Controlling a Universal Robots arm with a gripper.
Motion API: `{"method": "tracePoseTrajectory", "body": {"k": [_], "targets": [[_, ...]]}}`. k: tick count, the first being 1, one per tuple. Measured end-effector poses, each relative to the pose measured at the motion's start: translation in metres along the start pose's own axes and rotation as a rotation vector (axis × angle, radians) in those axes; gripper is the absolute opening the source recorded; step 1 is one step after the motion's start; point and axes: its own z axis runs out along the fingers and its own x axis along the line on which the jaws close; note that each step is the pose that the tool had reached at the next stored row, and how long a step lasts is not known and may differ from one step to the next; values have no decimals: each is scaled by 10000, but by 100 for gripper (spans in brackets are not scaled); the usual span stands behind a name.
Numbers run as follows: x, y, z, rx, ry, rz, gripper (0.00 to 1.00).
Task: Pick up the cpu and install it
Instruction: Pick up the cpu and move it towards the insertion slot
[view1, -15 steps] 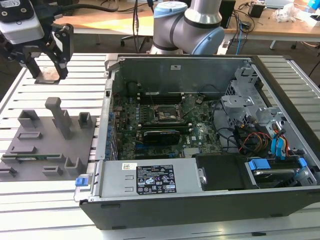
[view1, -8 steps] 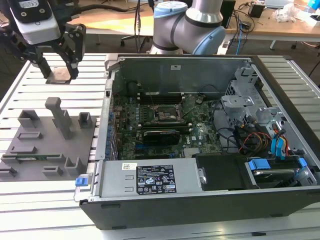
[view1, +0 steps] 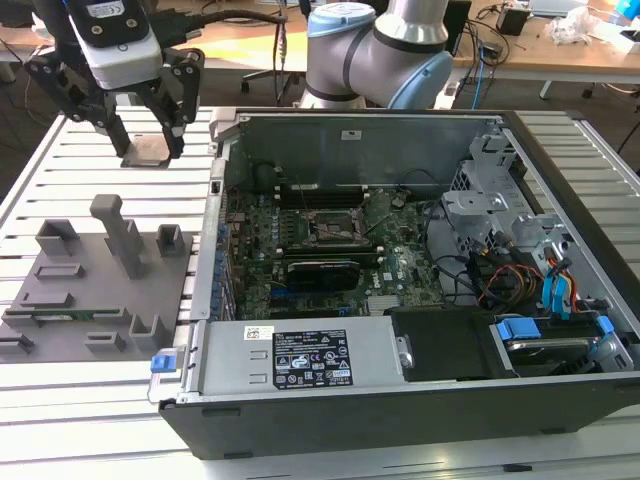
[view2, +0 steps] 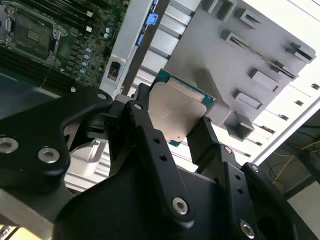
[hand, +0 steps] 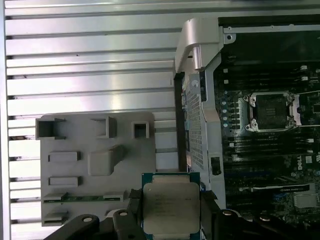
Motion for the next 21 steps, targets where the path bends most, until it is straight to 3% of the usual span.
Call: {"method": "tracePoseTrajectory", "body": {"k": [6, 21], "targets": [[-162, 9, 4, 0, 0, -1, 55], [-649, 34, 17, 0, -1, -1, 55]]}}
